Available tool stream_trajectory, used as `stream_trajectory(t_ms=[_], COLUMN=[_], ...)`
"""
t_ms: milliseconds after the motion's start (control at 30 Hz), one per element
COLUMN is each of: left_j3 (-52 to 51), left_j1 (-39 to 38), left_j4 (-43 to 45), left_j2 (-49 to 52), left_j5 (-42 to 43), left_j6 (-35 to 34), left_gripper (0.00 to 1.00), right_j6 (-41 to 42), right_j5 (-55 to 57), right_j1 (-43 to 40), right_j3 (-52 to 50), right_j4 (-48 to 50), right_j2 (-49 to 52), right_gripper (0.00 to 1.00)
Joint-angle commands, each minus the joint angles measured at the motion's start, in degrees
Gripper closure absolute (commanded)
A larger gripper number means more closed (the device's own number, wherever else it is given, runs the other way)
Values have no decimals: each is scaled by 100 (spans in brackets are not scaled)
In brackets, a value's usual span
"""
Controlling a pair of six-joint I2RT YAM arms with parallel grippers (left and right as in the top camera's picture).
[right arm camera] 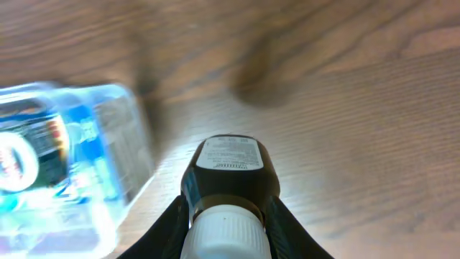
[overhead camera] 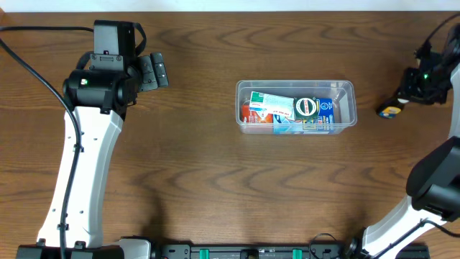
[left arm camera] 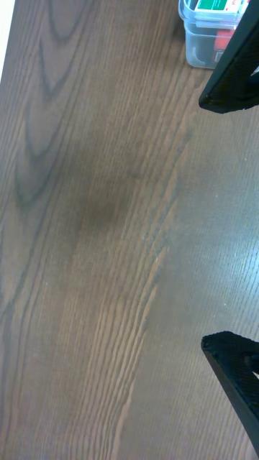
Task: Pack container
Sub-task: 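Grasp the white-capped dark bottle with the right gripper, then carry the bottle with the right gripper over the container's right end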
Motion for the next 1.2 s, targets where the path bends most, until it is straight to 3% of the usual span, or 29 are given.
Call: stream_trajectory(t_ms=[0,300,467,733,900,1167], left_j3=[4,4,4,4,4,4], left_j1=[13,13,13,13,13,13], left_j4=[-4,-4,-4,-4,-4,-4], left_j2=[11,11,11,11,11,11], left_j5=[-68,-68,-68,-68,-68,-68], left_j6=[-94,-94,-94,-94,-94,-94], left_gripper=[2,2,2,2,2,2], right_j6=[-87,-299,-833,-1655,-2793,-5379], right_j5=[-129,-85,-87,-264,-280,-588], right_j1=[249,911,1233,1648,1915,2055], right_j3=[452,848,876,868,868,868], right_j4=[-280,-809,-984,-1165,-1130,-1182], right_j2=[-409,-1078,-1495,-1530,-1510,-1453], right_gripper=[76,83,98,99,99,99])
